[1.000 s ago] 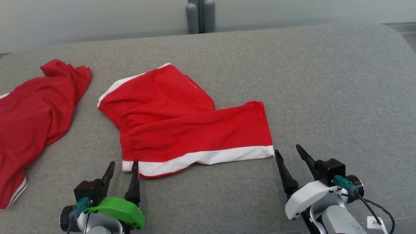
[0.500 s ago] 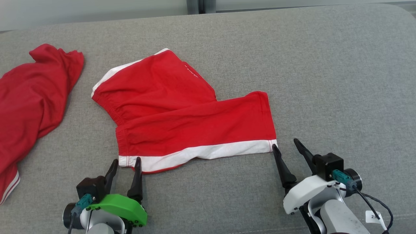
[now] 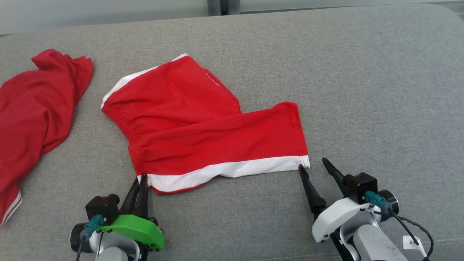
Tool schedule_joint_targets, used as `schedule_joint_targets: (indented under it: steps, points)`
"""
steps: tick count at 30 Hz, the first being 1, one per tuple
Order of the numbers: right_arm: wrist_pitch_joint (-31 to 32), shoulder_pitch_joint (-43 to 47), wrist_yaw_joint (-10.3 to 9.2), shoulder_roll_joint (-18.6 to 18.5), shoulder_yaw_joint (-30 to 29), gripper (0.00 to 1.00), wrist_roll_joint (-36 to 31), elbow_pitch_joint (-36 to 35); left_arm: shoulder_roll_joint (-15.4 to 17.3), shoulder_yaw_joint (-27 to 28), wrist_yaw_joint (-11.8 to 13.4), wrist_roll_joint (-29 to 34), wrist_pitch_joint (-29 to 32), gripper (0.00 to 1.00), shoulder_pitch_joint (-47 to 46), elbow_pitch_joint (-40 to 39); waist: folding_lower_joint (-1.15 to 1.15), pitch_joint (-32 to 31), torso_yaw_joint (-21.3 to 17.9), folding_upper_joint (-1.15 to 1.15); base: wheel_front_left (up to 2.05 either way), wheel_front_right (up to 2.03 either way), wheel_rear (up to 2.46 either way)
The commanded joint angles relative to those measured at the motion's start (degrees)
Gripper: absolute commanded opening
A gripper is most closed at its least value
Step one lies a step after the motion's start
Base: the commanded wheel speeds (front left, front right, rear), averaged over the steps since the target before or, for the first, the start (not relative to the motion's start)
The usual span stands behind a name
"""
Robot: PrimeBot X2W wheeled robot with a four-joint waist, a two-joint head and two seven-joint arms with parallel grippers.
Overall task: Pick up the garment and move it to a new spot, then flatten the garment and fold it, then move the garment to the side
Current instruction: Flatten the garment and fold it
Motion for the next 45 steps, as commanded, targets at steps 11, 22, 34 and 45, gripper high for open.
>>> schedule_joint_targets:
  steps: [11, 22, 34, 45]
  points:
    - [0.0, -1.4, -0.08, -0.5, 1.7, 0.41, 1.4, 1.9, 0.2, -0.6, -0.2, 0.6, 0.1, 0.0, -1.1, -0.7, 0.0, 0.7, 1.4, 0.0, 0.0, 0.0, 0.0]
    - [0.0, -1.6, -0.08, -0.6, 0.8, 0.0, 4.3, -0.7, 0.2, -1.1, -0.2, 0.3, 0.1, 0.0, -1.2, -3.2, 0.0, -1.7, 1.7, 0.0, 0.0, 0.0, 0.0]
    - [0.0, -16.0, -0.08, -5.3, -1.8, 0.0, 6.9, -12.2, 12.8, -12.3, -0.2, -2.1, 0.0, 0.0, -19.1, -12.7, 0.0, -7.1, 1.1, 0.0, 0.0, 0.0, 0.0]
    - [0.0, -50.8, -0.1, -11.1, 0.5, 0.0, 3.0, -2.7, 22.1, -29.7, -0.2, -4.9, 0.1, 0.0, -58.3, -3.7, 0.0, 8.4, -0.4, 0.0, 0.0, 0.0, 0.0]
